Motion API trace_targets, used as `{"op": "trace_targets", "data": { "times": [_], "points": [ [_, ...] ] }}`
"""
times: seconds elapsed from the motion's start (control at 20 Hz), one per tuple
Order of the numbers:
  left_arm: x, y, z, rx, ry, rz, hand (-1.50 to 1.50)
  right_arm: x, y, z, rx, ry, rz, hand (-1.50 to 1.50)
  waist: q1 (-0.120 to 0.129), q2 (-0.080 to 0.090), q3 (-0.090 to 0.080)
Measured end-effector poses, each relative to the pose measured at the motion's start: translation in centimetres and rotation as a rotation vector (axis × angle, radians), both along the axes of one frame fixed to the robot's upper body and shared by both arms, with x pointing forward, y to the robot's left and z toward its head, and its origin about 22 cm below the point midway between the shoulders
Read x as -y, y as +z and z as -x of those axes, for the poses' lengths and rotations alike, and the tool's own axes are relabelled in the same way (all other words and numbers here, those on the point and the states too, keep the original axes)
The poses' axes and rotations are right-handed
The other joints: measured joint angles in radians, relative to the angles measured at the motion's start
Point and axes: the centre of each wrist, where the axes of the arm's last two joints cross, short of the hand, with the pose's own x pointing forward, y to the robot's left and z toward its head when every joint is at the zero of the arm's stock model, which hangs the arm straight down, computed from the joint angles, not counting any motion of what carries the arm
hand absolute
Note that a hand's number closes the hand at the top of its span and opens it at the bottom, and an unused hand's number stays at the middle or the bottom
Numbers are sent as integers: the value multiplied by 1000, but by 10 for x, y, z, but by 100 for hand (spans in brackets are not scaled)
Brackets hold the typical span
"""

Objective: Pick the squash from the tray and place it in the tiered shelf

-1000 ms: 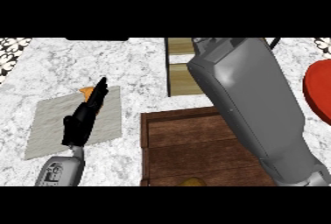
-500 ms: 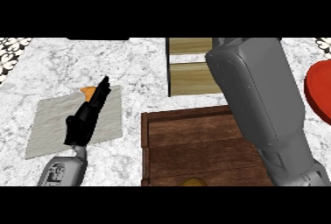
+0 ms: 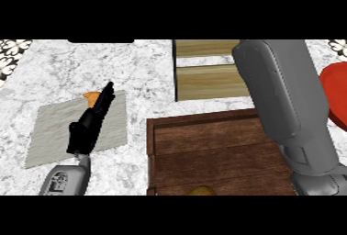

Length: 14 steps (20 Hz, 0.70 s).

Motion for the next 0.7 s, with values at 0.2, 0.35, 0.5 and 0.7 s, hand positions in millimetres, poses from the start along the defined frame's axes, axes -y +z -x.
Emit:
{"op": "trace_targets", "data": {
  "times": [0.2, 0.35, 0.5, 0.7],
  "points": [
    [-5, 5, 1, 5, -2, -5, 0, 15, -6, -2, -43, -135, 14, -150, -5, -3, 0],
    [-9, 5, 0, 6, 4, -5, 0, 22, -11, -1, -49, -177, 5, -150, -5, -2, 1],
    [-8, 0, 0, 2, 8, -4, 0, 24, -9, 4, -38, -176, -42, -150, -5, -2, 1],
    [-7, -1, 0, 0, 8, -2, 0, 27, -5, 14, -3, -135, -125, -150, -7, -2, 1]
  ]
}}
